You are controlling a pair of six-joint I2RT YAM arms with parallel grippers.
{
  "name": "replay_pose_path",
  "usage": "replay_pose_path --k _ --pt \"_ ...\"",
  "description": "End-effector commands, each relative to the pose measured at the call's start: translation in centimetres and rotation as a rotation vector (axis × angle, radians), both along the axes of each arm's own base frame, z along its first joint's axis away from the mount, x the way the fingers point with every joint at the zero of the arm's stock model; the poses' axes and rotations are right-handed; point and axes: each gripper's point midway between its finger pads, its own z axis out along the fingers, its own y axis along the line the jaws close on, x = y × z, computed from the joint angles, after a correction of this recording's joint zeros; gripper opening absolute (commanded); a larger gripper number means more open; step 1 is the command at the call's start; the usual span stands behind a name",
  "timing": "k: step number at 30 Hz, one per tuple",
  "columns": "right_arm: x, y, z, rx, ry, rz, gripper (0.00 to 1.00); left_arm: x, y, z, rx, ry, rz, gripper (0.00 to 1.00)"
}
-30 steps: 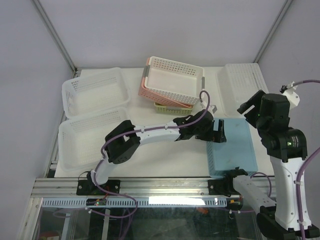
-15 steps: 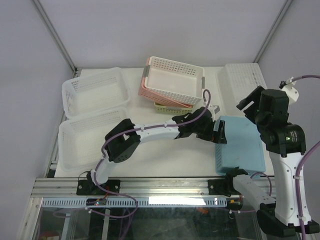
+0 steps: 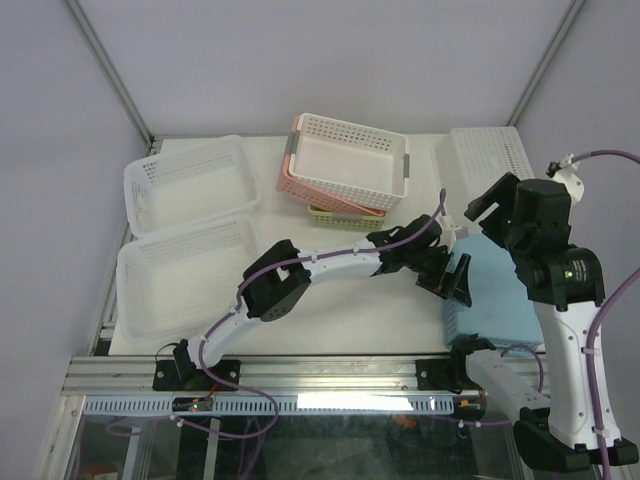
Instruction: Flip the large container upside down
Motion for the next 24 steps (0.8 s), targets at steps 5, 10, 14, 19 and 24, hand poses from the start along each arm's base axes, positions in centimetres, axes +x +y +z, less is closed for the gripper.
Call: replay_pose_path --k 5,10,14,19,24 --pt "-1.3 0.0 3.8 0.022 -0.127 0.008 0.75 0.6 -6.9 6.2 -0.33 0.07 -0.095 0.99" --pt "-2.0 -1.1 4.5 -0.026 -0.14 -0.023 0.75 0.9 -5.6 5.9 -0.335 0.049 -0.081 0.99" --pt "-2.0 -1.3 4.7 -0.098 -0.153 0.025 0.82 0.7 -2.7 6.5 -0.297 -0.004 -0.039 0.99" --pt "-2.4 -1.3 5.0 -0.157 -0.184 0.077 0.83 -0.6 3.3 8.7 -0.236 -0.084 0.036 0.99" --pt "-0.7 2.1 2.4 -0.125 -0.138 0.269 0.64 -0.4 10.3 8.6 -0.073 -0.176 0.177 0.99"
